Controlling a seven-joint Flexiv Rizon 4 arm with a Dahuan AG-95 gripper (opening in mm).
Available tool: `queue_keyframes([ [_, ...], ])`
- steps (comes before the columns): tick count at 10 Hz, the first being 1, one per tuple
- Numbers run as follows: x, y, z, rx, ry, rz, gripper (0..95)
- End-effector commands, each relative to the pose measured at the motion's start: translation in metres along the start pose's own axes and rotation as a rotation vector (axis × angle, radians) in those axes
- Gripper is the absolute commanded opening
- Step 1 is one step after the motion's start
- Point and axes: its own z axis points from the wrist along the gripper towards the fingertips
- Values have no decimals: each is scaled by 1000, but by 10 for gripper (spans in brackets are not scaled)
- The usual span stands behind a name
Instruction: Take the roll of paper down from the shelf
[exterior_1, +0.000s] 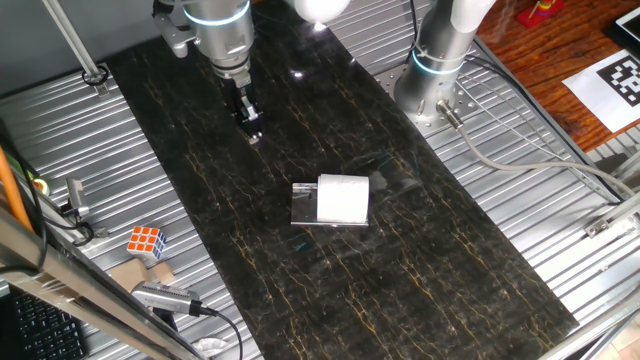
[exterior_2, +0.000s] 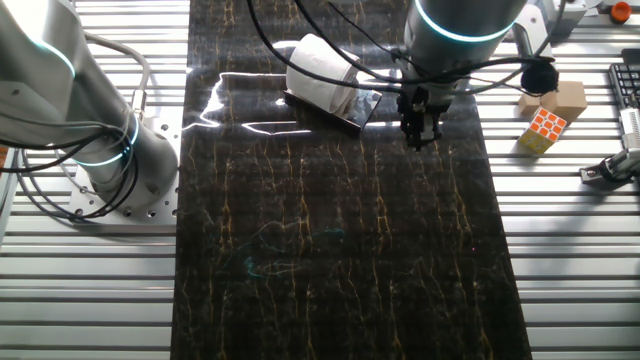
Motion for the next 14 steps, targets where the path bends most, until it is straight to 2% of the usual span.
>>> queue_keyframes([
  [1,1,0,0,6,0,5,0],
  [5,0,1,0,9,1,36,0],
  [8,-2,9,4,34,4,40,0],
  [11,-2,9,5,40,2,66,0],
  [12,-4,8,4,35,0,125,0],
  [14,-4,8,4,38,20,162,0],
])
